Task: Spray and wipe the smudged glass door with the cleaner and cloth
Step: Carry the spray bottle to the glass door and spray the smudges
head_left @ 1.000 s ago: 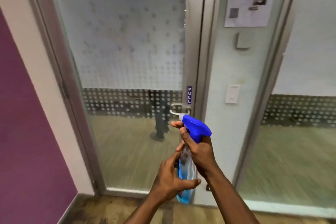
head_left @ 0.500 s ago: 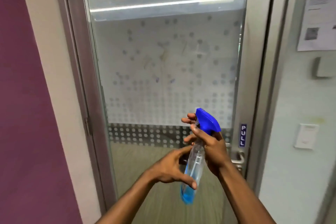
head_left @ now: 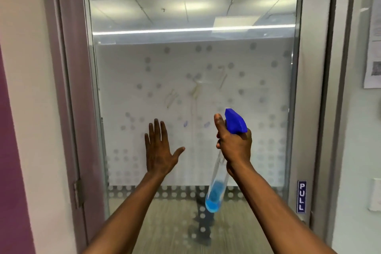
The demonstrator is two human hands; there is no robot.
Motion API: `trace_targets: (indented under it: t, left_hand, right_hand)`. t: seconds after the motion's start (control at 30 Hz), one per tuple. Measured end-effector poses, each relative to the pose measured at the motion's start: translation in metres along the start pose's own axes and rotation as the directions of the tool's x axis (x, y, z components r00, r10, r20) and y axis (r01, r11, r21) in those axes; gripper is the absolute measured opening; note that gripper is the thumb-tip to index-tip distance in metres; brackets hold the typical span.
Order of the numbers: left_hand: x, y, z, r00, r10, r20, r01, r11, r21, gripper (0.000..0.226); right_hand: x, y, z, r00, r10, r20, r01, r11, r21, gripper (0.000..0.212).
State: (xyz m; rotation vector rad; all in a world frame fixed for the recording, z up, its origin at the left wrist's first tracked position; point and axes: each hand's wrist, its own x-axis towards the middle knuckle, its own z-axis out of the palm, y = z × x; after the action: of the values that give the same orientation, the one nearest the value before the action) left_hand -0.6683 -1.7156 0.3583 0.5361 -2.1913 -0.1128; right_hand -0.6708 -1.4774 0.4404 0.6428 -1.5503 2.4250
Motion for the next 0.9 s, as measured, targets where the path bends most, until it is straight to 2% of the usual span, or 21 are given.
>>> trace_targets:
  t: [0.13,0.3,0.37,0.5,0.6,0.67,0.77,0.83,0.9]
  left_hand:
    - [0.011,-0.009,0.016,1.000,-0.003,-0.024,0.002,1.000,-0.028,0.124]
    - [0.013,-0.018,0.025,0.997,0.028,-0.075,-0.032,0.998,-0.045,0.123]
    - [0.014,-0.021,0.027,0.996,0.032,-0.084,-0.036,0.998,-0.050,0.123]
    - [0.015,-0.023,0.030,0.995,0.036,-0.095,-0.042,0.997,-0.062,0.123]
    - [0.015,-0.024,0.030,0.995,0.046,-0.093,-0.051,0.997,-0.055,0.123]
    - [0.016,-0.025,0.031,0.994,0.053,-0.097,-0.058,0.997,-0.050,0.122]
    - [0.016,-0.027,0.032,0.994,0.059,-0.093,-0.062,0.998,-0.032,0.122]
    - [0.016,-0.027,0.032,0.993,0.061,-0.097,-0.065,0.997,-0.038,0.122]
    - [0.016,-0.027,0.032,0.993,0.063,-0.101,-0.068,0.996,-0.049,0.122]
  right_hand:
    - [0.023,0.001,0.011,0.997,0.006,-0.079,-0.005,1.000,0.007,0.034]
    - [0.037,0.006,0.016,0.988,-0.123,0.094,0.132,0.987,-0.089,0.021]
    - [0.043,0.006,0.019,0.986,-0.132,0.099,0.141,0.985,-0.096,0.028]
    - [0.055,-0.001,0.020,0.994,-0.094,-0.049,0.092,0.994,-0.055,0.029]
    - [0.061,-0.007,0.016,0.984,-0.084,-0.159,0.079,0.996,-0.037,0.048]
    - [0.060,-0.012,0.013,0.982,-0.116,-0.149,0.105,0.992,-0.075,0.043]
    - [0.057,-0.020,0.009,0.982,-0.178,-0.064,0.169,0.979,-0.117,0.019]
    - [0.059,-0.022,0.008,0.983,-0.172,-0.056,0.162,0.976,-0.146,0.018]
    - [0.064,-0.023,0.009,0.981,-0.150,-0.122,0.122,0.969,-0.217,0.028]
